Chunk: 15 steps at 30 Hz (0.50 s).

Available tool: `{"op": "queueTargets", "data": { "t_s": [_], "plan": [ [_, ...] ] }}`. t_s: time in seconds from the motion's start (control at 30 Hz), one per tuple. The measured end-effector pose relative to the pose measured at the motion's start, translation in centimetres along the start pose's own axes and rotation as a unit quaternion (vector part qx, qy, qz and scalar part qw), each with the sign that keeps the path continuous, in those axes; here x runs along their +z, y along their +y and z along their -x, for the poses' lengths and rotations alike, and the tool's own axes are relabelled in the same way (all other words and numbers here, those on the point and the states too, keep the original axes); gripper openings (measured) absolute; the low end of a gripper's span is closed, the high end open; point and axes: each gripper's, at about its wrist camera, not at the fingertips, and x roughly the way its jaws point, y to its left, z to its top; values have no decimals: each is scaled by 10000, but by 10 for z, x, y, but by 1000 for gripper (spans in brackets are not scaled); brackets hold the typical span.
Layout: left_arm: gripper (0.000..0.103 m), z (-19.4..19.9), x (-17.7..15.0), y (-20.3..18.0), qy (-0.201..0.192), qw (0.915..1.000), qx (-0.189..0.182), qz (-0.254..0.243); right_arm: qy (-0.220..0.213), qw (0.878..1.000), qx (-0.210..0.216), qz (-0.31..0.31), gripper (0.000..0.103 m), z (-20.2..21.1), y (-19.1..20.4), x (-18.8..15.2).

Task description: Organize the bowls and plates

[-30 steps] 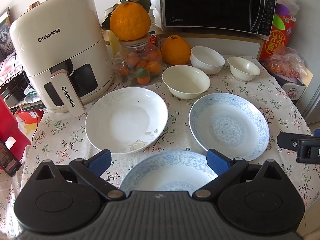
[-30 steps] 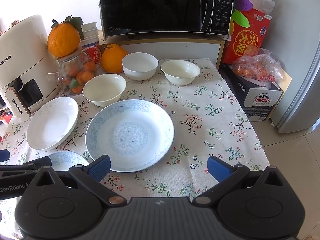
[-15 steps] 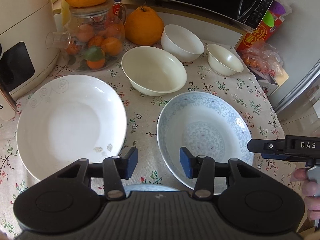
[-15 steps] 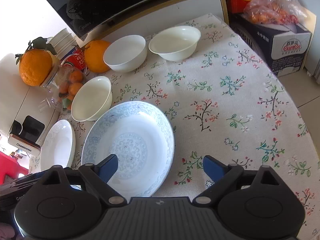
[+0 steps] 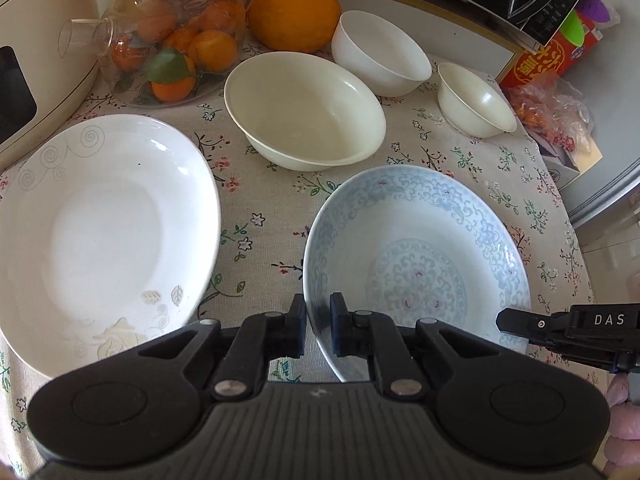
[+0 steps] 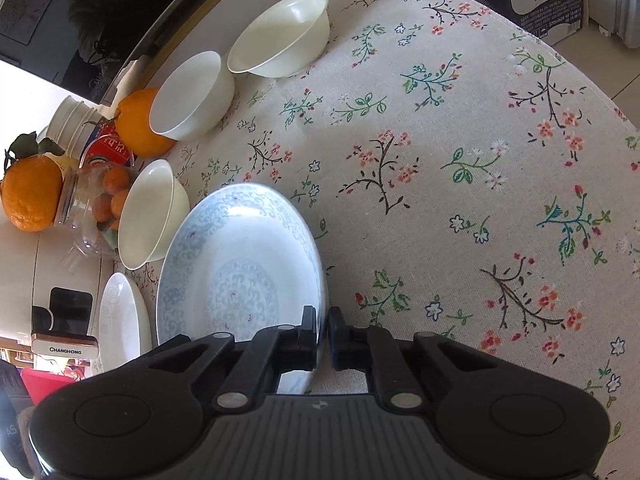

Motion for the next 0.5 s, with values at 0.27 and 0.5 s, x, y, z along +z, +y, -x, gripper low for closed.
{"op": "queueTargets", "data": {
  "t_s": [0.27, 0.5],
  "plan": [
    [10, 0, 0, -7, -51, 9998, -202, -58, -470, 9988, -82, 115, 4, 3, -2, 14],
    [10, -6, 1, -13, -28, 9997, -209, -86, -611, 9978, -217, 145, 4, 0, -4, 18]
  ]
}}
